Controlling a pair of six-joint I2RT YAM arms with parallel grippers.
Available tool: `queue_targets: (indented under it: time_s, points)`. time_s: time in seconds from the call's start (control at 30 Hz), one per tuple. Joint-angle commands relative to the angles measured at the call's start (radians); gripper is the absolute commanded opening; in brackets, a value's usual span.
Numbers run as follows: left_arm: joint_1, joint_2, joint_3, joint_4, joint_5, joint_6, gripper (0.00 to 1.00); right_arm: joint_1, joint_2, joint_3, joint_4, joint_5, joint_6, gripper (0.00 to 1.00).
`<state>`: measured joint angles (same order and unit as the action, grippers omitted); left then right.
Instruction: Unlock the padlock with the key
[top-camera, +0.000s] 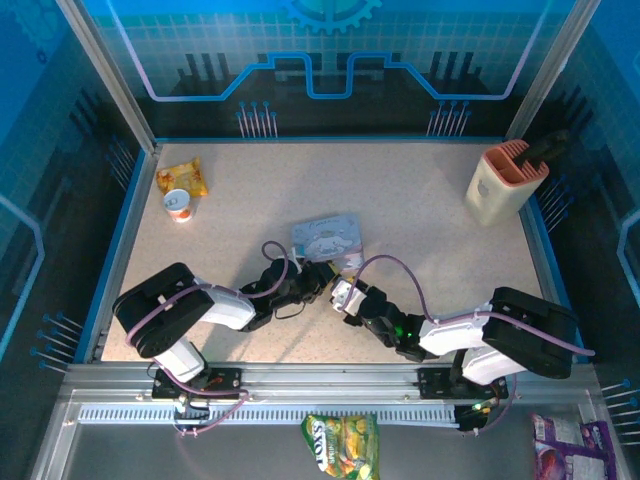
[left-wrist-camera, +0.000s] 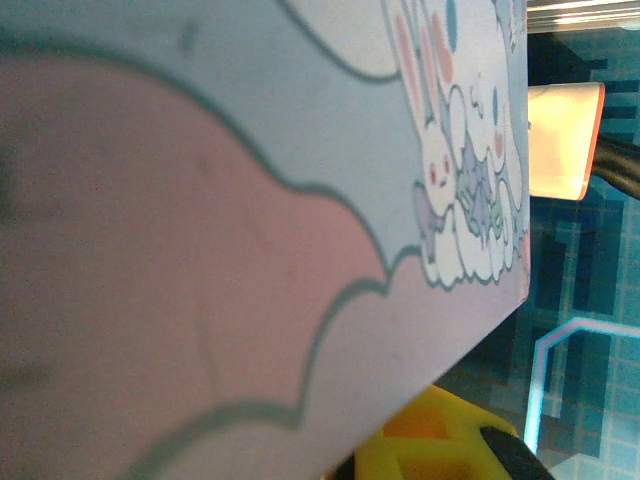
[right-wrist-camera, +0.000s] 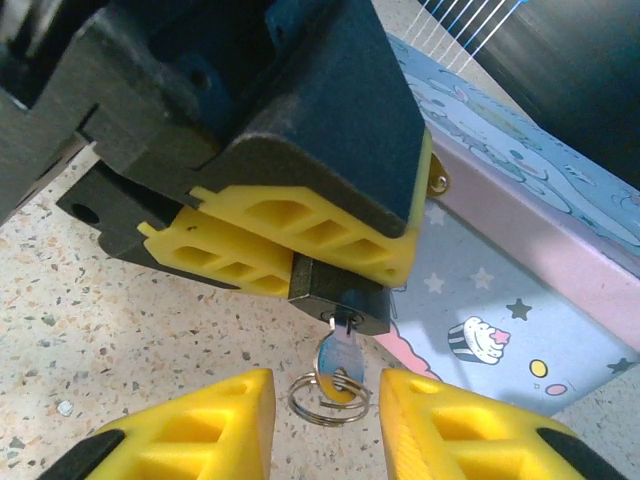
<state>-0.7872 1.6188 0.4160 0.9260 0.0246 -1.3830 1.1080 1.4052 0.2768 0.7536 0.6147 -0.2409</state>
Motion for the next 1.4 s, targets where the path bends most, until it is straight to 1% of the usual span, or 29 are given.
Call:
queue_targets:
  time_s: [0.0, 0.53, 1.1, 1.37]
  points:
    - [0.003, 0.004, -0.006, 0.099, 0.032, -0.017, 0.00, 0.015, 0.014, 0.025, 0.049, 0.034, -0.011, 0.33]
    - [-0.022, 0.029, 0.010, 0.117, 0.033, -0.018, 0.00, 0.015, 0.039, 0.036, 0.043, 0.051, -0.012, 0.26]
    - [-0.024, 0.027, 0.008, 0.123, 0.025, -0.016, 0.00, 0.015, 0.018, 0.050, 0.000, 0.049, 0.024, 0.12]
    - [-0.023, 0.027, 0.014, 0.124, 0.026, -0.014, 0.00, 0.014, -0.005, 0.053, -0.022, 0.045, 0.041, 0.08]
